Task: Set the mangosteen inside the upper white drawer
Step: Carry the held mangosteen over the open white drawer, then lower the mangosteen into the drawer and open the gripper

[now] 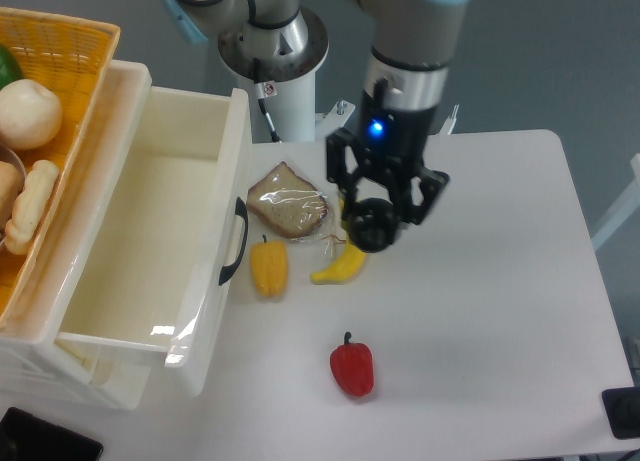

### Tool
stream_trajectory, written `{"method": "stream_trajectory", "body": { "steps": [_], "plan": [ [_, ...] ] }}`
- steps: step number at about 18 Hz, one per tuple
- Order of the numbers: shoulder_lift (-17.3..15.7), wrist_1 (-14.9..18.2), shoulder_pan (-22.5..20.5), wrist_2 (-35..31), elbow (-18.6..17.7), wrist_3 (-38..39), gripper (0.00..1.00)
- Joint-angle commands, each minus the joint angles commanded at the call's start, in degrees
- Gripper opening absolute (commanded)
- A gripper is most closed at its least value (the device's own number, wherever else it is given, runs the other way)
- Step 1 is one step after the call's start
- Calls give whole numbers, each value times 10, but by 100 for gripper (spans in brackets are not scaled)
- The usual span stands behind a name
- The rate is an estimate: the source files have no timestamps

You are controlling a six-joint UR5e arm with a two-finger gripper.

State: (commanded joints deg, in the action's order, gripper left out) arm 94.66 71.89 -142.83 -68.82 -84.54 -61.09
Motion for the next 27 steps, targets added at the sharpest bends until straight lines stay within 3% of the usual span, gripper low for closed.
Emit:
{"method": "stream_trajectory", "body": {
  "steps": [8,10,14,21,25,27],
  "plan": [
    [-18,1,84,6,-44,-6,3],
    [-18,17,105,7,-47,-8,3],
    [-18,54,121,9,-48,-51,3],
    [-14,53,141,15,-52,-62,6],
    [-8,50,144,21,-54,-84,13],
    [-1,50,144,21,-56,-104,20]
  ]
}}
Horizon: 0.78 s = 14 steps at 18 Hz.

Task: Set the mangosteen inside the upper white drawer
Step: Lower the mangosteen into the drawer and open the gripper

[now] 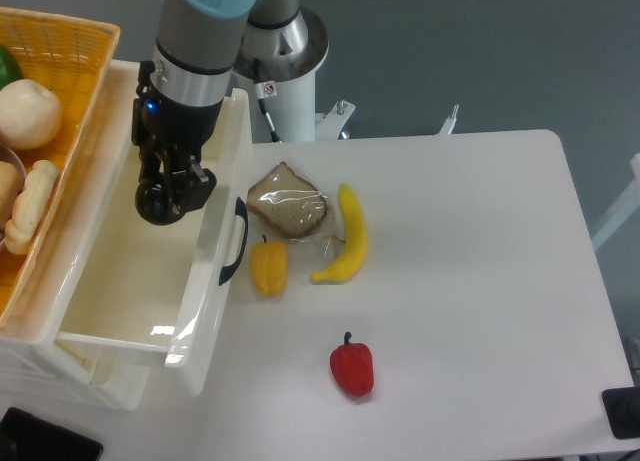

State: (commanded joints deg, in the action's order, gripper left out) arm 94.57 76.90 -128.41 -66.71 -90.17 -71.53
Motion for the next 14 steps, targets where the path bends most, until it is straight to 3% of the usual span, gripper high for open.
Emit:
{"method": "stream_trajectory", "body": {
  "steps": [2,4,5,7,10,14],
  "plan": [
    [7,2,0,0,-1,-12,28],
    [13,-2,1,-1,-4,-13,44],
    [16,-3,1,-1,-4,-13,47],
    [22,-4,9,-2,-4,-14,64],
    [30,-5,11,-3,-4,-18,100],
    [38,-5,22,-4,-4,-20,100]
  ]
}}
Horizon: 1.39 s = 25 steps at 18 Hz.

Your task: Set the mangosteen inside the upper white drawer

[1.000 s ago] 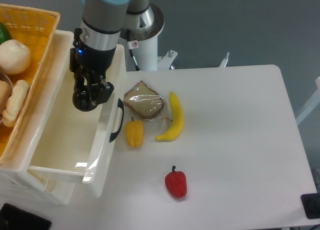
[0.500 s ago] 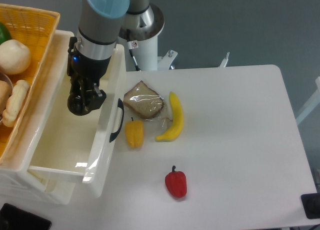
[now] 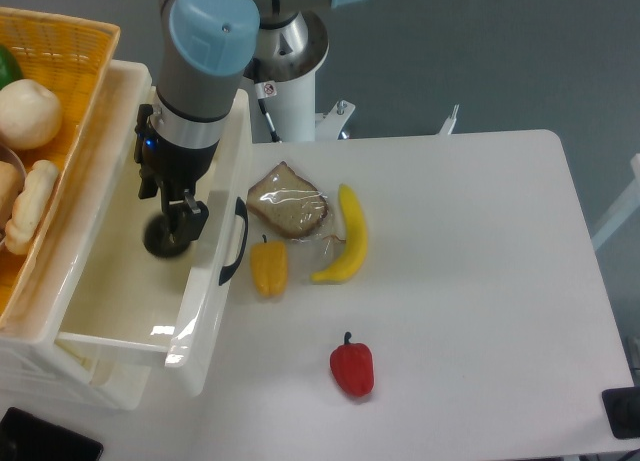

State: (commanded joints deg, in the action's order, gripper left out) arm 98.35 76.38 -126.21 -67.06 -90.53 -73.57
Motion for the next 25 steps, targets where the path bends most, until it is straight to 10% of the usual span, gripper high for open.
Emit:
{"method": "stream_trajectory", "body": {
  "steps": [11,25],
  "plan": [
    [-2,4,-32,30,54,53,100],
    [10,-37,-216,33,42,58,100]
  ]
}}
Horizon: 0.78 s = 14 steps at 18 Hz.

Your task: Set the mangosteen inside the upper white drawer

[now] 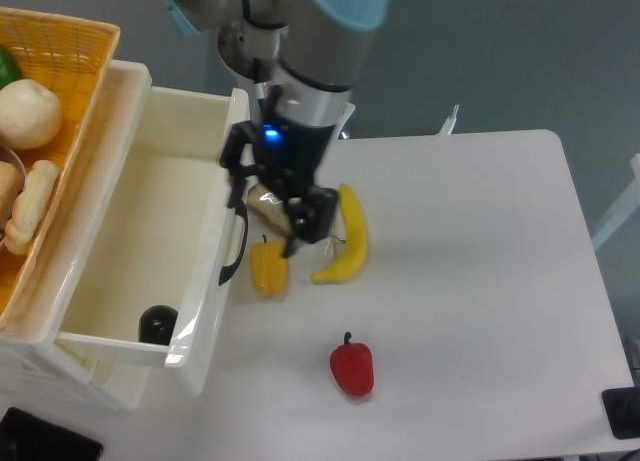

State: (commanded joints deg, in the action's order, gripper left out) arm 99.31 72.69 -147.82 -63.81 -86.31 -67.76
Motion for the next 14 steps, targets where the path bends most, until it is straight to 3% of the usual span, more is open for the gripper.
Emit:
{"method": "stream_trajectory", "body": {
  "steps": [4,7,10,14],
  "plan": [
    [37,-6,-46,-53,-16,-3,100],
    [86,-8,-52,-99,-14,-8,100],
    [120,-64,-57,-156,-13,-11,100],
    [144,-76,-55,-169,-9,-69,100]
  ]
}}
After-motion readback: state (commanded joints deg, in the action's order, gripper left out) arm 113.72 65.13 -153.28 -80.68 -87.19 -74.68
